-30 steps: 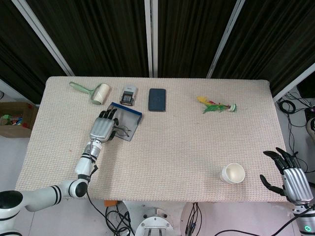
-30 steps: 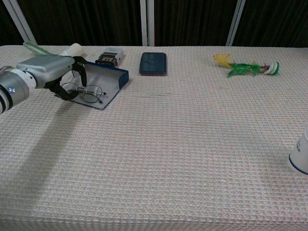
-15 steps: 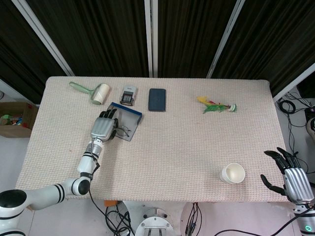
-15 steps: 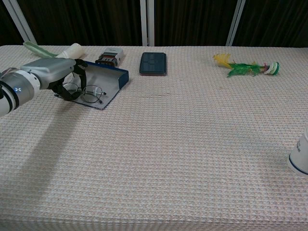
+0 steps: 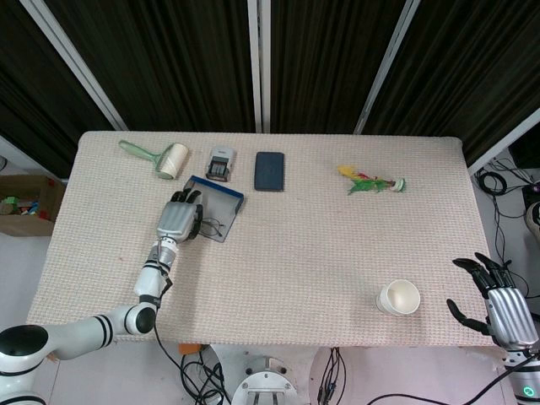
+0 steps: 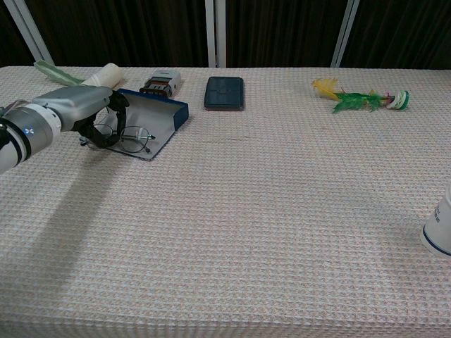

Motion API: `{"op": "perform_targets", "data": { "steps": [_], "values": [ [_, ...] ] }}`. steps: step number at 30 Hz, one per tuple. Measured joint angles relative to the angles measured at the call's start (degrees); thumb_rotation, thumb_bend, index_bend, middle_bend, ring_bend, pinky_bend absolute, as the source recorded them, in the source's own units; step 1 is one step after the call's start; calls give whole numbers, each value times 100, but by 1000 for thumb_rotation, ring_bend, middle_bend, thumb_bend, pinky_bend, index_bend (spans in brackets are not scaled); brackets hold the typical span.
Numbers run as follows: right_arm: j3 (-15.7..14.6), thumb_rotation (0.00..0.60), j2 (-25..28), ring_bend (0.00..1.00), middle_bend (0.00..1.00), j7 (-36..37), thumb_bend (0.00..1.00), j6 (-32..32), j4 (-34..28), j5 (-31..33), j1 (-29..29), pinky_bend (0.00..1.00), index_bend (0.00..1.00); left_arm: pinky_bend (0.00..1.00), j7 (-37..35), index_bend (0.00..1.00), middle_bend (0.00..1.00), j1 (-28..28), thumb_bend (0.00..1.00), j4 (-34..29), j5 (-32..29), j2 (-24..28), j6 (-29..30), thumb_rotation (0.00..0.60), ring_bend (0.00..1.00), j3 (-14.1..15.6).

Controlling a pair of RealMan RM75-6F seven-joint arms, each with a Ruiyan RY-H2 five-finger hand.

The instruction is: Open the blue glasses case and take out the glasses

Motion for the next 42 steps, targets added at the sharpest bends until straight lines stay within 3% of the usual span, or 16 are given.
{"op": "perform_targets", "data": {
  "steps": [6, 14, 21, 26, 31, 38, 40, 42],
  "values": [
    [9, 600, 3, 67, 237, 5, 224, 6, 0, -20, 15, 176, 228, 117, -40, 630, 170, 69, 571, -254, 109, 131, 120, 600, 51, 46],
    [7, 600, -9, 67, 237, 14, 224, 18, 22, -51, 27, 179, 230, 117, -1, 633, 172, 344, 567, -1236, 435, 630, 530, 600, 51, 274],
    [2, 600, -30, 67, 237, 29, 225, 7, 48, -67, 42, 179, 231, 118, 425, 629, 172, 702, 567, -2421, 869, 1133, 1059, 600, 51, 773],
    [-8, 600, -46, 67, 237, 24, 224, -13, 55, -93, 64, 180, 231, 117, 894, 618, 170, 921, 565, -3059, 1168, 1210, 1271, 600, 51, 1251],
    [-21, 600, -32, 67, 237, 5, 225, 13, 37, -109, 53, 183, 232, 117, 1148, 610, 163, 919, 566, -3144, 1417, 964, 1232, 600, 51, 1397],
    [-34, 600, 21, 67, 237, 5, 225, 72, 13, -92, 6, 185, 232, 117, 1310, 578, 150, 749, 564, -2952, 1656, 448, 1091, 600, 51, 1305],
    [-36, 600, 26, 67, 237, 16, 225, 77, 17, -77, -5, 185, 232, 117, 1351, 528, 136, 707, 558, -2866, 1742, 304, 1080, 600, 51, 1270],
    [-37, 600, 27, 67, 237, 39, 224, 77, 33, -58, -15, 185, 232, 117, 1370, 399, 106, 675, 517, -2790, 1823, 203, 1069, 600, 51, 1245]
  ]
}}
